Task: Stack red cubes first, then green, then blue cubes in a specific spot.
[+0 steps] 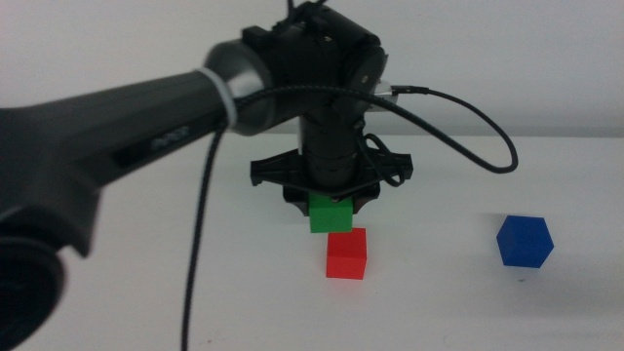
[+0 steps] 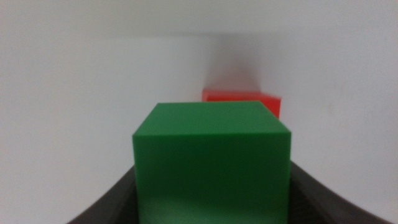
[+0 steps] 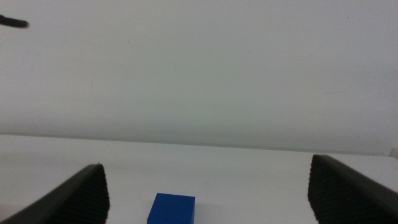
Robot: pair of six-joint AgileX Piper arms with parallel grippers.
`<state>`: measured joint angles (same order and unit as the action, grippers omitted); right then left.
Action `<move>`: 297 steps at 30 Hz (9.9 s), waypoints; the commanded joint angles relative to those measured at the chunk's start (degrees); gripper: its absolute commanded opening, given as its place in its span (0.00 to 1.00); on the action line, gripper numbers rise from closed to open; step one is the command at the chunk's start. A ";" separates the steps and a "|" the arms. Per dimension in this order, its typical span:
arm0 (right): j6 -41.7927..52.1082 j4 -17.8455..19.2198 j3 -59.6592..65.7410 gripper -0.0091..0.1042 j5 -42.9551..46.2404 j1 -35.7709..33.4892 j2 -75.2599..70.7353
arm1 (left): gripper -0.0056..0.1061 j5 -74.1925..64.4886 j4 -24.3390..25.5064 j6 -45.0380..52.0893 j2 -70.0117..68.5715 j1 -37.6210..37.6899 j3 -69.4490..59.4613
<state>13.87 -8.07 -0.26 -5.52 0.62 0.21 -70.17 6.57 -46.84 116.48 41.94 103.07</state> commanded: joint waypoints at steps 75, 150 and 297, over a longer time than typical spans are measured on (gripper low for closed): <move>-0.09 0.25 2.41 0.83 0.38 0.44 -2.24 | 0.89 -5.10 0.66 25.53 -7.57 2.62 5.19; -20.68 2.32 -51.07 0.83 -49.70 0.44 69.26 | 0.89 14.28 -11.36 46.84 -75.09 -6.59 -41.87; -56.45 17.74 -102.68 0.12 -70.07 -42.35 116.05 | 0.89 14.28 -9.51 46.84 -75.09 -6.59 -41.87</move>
<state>-43.19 9.68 -103.09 -69.68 -42.02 115.92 -56.95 -2.84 0.00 41.64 35.49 61.41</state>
